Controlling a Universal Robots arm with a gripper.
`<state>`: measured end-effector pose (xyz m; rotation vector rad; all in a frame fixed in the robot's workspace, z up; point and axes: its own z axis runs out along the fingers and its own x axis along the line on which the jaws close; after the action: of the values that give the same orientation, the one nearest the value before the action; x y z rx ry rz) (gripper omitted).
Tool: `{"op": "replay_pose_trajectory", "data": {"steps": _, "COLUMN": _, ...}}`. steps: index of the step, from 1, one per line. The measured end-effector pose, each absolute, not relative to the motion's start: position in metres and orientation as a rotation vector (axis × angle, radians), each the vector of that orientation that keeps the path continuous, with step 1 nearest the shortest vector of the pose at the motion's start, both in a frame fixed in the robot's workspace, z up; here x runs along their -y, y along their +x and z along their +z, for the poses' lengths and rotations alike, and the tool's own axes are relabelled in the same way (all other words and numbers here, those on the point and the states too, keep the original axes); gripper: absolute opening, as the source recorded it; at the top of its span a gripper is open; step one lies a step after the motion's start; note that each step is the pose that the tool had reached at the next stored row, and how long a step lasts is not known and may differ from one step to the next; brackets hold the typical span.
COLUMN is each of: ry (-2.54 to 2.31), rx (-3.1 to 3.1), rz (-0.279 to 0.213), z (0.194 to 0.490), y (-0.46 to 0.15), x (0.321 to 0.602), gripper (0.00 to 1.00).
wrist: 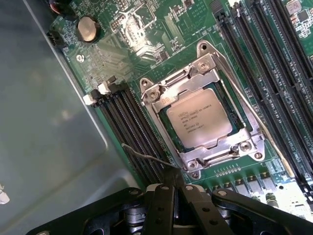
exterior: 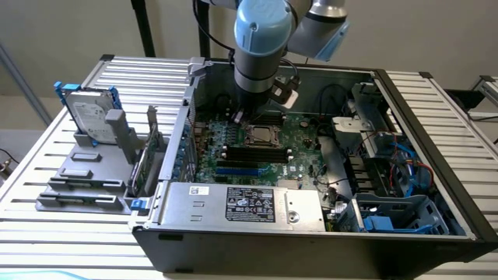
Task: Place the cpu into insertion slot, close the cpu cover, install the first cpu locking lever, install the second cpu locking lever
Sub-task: 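Install the first cpu locking lever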
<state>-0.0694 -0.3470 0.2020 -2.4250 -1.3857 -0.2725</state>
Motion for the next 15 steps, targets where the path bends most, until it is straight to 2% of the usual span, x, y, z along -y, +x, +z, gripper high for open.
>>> {"op": "replay_pose_trajectory", "data": {"steps": 7, "ry": -2.428, "rx": 1.379, "rz": -0.246, "z": 0.2008, "y": -0.0659, "x": 0.346, "gripper": 0.11}}
{"op": "replay_pose_trajectory", "data": {"steps": 15, "ry": -2.427, "rx": 1.378, "rz": -0.242, "z": 0.1988, "y": -0.0609, "x": 0.3452, "gripper": 0.11}}
